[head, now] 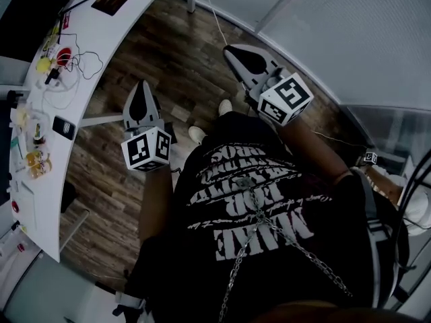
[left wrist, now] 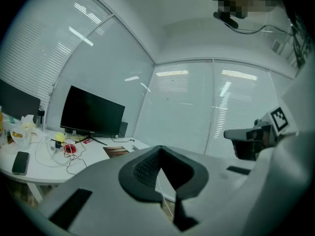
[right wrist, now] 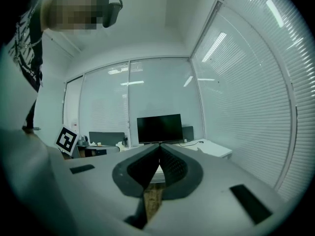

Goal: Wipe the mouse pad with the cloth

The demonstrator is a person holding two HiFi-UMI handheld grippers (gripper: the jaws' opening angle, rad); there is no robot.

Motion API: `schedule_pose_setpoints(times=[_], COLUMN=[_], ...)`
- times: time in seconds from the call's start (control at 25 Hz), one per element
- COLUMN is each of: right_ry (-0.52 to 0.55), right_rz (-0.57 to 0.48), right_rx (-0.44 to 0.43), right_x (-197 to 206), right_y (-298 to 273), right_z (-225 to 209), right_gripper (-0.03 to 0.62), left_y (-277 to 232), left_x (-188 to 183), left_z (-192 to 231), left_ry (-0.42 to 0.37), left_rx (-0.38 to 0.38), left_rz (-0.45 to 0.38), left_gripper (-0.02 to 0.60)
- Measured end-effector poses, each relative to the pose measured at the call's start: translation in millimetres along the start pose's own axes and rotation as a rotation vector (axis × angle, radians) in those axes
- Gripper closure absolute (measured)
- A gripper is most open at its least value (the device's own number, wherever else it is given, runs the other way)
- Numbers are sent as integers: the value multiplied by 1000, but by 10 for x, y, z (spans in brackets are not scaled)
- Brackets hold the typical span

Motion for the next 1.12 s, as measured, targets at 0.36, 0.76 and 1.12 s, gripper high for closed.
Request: schedule_pose_setpoints(times=[0.36, 0.76, 1.12], right_ry=[-15, -38, -2], right_rz=[15, 59, 75], right_rx=[-31, -92, -125], right_x=[-33, -17, -247], right_y=[-325, -885, -1410], right_z=[-174, -539, -987], right_gripper=[594, 594, 594], left_y=[-248, -593, -1148], left_x=[-162, -143, -275], left_z=[156, 469, 601], left_ry=[-7, 29, 59], left_rx=[-11, -108, -118], left_rz=[0, 54, 54], left_gripper=[581, 581, 581])
Point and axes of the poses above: the fingertips, and each gripper's own axes: y backward along the fingers, z to its left, x out of its underside, the point moved 8 cm from there along y, backward along the fingers, and after that the axes turned 14 degrees about z, right-handed, at the moved point
